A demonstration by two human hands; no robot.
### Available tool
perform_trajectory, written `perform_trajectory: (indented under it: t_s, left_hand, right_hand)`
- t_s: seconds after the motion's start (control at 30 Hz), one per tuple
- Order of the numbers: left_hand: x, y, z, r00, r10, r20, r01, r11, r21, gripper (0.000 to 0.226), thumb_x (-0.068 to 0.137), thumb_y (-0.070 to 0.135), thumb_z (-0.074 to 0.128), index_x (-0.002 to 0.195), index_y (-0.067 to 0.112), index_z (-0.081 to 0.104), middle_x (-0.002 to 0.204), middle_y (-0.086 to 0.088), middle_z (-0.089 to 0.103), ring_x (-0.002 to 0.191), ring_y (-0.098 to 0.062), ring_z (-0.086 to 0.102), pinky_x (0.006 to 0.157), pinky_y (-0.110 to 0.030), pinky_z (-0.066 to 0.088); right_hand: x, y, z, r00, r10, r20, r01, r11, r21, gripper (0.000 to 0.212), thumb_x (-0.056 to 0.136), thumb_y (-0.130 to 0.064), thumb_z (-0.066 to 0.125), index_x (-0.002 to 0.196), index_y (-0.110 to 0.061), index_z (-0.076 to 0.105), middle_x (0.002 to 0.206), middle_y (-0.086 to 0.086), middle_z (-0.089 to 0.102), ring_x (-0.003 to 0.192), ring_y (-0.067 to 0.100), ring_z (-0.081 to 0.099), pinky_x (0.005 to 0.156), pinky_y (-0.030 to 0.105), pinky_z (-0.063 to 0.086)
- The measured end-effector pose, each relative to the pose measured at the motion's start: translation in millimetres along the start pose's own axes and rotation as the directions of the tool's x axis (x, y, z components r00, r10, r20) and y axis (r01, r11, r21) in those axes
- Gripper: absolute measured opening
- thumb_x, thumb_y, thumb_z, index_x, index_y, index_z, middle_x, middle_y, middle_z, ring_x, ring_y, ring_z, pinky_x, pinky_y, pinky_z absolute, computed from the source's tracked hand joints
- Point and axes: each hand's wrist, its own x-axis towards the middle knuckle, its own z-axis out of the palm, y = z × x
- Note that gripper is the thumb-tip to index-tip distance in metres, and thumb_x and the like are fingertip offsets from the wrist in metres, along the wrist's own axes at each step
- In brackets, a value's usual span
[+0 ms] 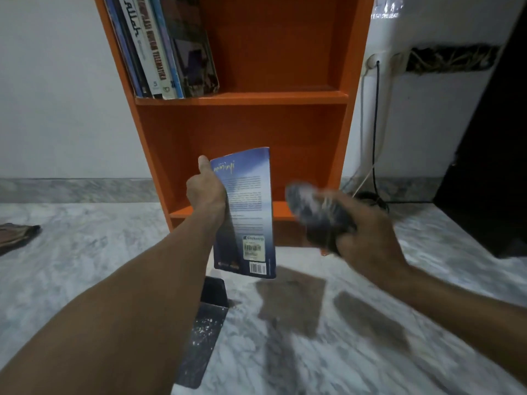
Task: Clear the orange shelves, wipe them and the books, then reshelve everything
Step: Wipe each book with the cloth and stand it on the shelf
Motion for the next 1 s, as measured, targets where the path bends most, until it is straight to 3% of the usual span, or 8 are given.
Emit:
perform_trajectory:
  t_s: [0.1,0.3,0.37,0.47,0.63,0.8,0.93,1.0]
  left_hand:
    - [-7.2,-1.2,15.3,0.997,-0.019,0.068,0.021,0.999,-0.029,0.064,0.094,0.066,0.036,0.088,0.009,0.065,0.096,-0.011,0.072,0.089,-0.032,0.070,0.086,-0.046,0.055]
    - [1.3,10.9,2.7,0.994,-0.110,-0.010,0.106,0.970,-0.217,0.051,0.100,0.055,0.039,0.098,0.008,0.060,0.092,-0.006,0.066,0.090,-0.030,0.064,0.086,-0.038,0.052]
    - [7.5,8.0,-9.8,0.995,-0.098,-0.023,0.091,0.969,-0.230,0.052,0.101,0.052,0.038,0.108,0.006,0.061,0.093,-0.004,0.065,0.086,-0.026,0.063,0.081,-0.034,0.048]
    - [5.0,6.1,-10.7,0.988,-0.149,0.026,0.151,0.950,-0.272,0.059,0.101,0.052,0.037,0.127,0.003,0.057,0.117,-0.009,0.065,0.098,-0.030,0.062,0.091,-0.040,0.052]
    - [-20.9,17.2,20.9,0.985,-0.145,0.097,0.165,0.951,-0.260,0.056,0.101,0.053,0.035,0.115,0.004,0.058,0.112,-0.012,0.065,0.099,-0.034,0.064,0.095,-0.045,0.052]
    - [-54.0,43.3,34.5,0.862,-0.070,0.502,0.212,0.949,-0.232,0.063,0.099,0.060,0.031,0.092,0.005,0.060,0.087,-0.015,0.065,0.087,-0.034,0.067,0.093,-0.048,0.054]
    - [-74.9,64.2,39.5,0.681,0.016,0.732,0.253,0.933,-0.256,0.088,0.089,0.072,0.039,0.145,0.005,0.039,0.135,-0.015,0.057,0.115,-0.040,0.058,0.102,-0.045,0.045]
    - [-71.7,62.9,47.7,0.709,0.008,0.706,0.208,0.953,-0.220,0.080,0.086,0.067,0.053,0.137,0.004,0.048,0.136,-0.021,0.057,0.116,-0.040,0.060,0.101,-0.052,0.047]
  right_hand:
    - [64.8,-22.0,0.6,0.989,-0.071,-0.131,0.074,0.997,0.017,0.063,0.078,0.008,0.069,0.132,-0.023,0.057,0.124,-0.004,0.060,0.100,0.011,0.063,0.072,0.021,0.058]
    - [-61.5,-5.2,22.8,0.928,-0.243,0.282,0.222,0.969,0.105,0.051,0.075,0.006,0.064,0.116,-0.025,0.069,0.131,0.007,0.062,0.119,0.011,0.060,0.092,0.033,0.053]
    - [-87.4,7.9,9.2,0.913,-0.146,0.380,0.150,0.988,0.020,0.060,0.069,0.006,0.068,0.112,-0.036,0.067,0.116,-0.007,0.070,0.107,0.006,0.065,0.081,0.033,0.056]
    - [-62.9,12.9,-0.4,0.956,0.211,0.205,-0.214,0.977,-0.007,0.055,0.078,0.011,0.066,0.114,-0.030,0.066,0.098,-0.003,0.072,0.092,0.017,0.068,0.075,0.026,0.051]
    - [3.6,-47.9,20.9,0.961,0.251,0.113,-0.275,0.870,0.408,0.042,0.081,-0.012,0.076,0.117,-0.025,0.058,0.102,-0.016,0.069,0.090,-0.004,0.065,0.074,0.012,0.050]
    - [13.8,-38.0,38.7,0.958,0.283,-0.039,-0.273,0.947,0.170,0.034,0.076,-0.013,0.076,0.105,-0.027,0.063,0.089,-0.011,0.070,0.081,0.009,0.065,0.069,0.029,0.052]
    - [22.6,-19.6,34.7,0.976,0.180,-0.121,-0.190,0.978,-0.086,0.039,0.072,-0.010,0.075,0.107,-0.022,0.063,0.093,-0.004,0.069,0.081,0.018,0.062,0.066,0.036,0.049]
    - [21.3,-12.5,38.5,0.981,0.148,-0.123,-0.172,0.962,-0.213,0.050,0.068,-0.010,0.077,0.114,-0.022,0.061,0.100,-0.002,0.067,0.087,0.022,0.063,0.066,0.038,0.052]
